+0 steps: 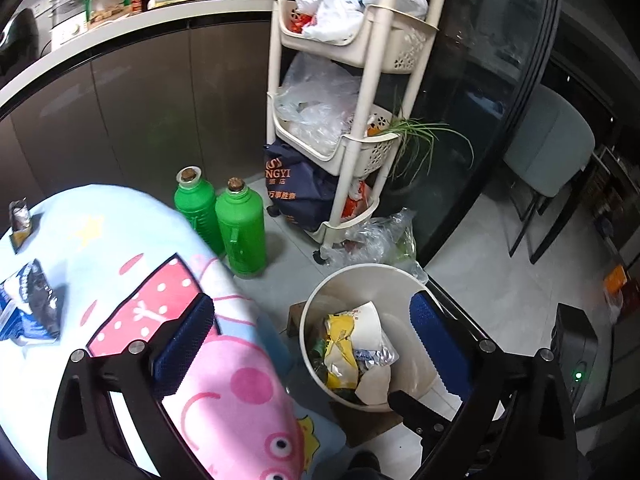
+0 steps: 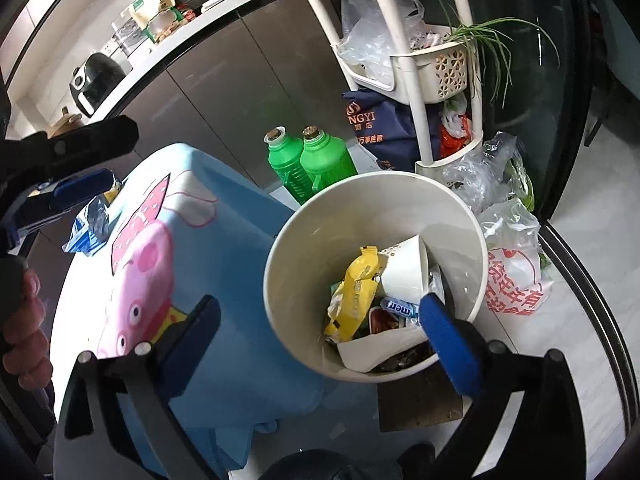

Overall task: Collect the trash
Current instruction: 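Move both open tools back over the table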

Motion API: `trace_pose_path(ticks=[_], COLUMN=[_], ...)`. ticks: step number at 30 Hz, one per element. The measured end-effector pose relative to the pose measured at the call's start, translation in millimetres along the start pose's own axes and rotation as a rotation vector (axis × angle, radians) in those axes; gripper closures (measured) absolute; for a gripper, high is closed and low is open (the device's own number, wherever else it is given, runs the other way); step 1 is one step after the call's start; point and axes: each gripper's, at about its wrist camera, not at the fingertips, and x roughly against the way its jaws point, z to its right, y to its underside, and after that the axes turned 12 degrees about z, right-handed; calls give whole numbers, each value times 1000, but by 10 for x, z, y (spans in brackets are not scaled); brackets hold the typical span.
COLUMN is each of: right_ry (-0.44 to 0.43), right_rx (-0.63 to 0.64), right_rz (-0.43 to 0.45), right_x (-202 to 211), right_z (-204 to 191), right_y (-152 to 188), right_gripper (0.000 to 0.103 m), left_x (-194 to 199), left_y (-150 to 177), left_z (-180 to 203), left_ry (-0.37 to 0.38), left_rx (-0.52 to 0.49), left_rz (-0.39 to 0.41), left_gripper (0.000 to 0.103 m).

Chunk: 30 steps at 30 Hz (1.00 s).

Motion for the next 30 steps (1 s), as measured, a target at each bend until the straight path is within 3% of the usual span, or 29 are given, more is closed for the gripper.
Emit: trace_pose_path(ticks=[15, 30], right_ry=[7, -60], right_rx=[56, 196], right_rz=[38, 108], right_x=[346, 789], right_z=[-404, -1249], right_y=[-121, -266], right_gripper=[3, 3], left_x=[671, 1509], left_y=[10, 36], left_z=[-227, -744], left_ry=[-71, -160], left_rx=[28, 102], left_rz=[72, 166], left_gripper=[8, 8])
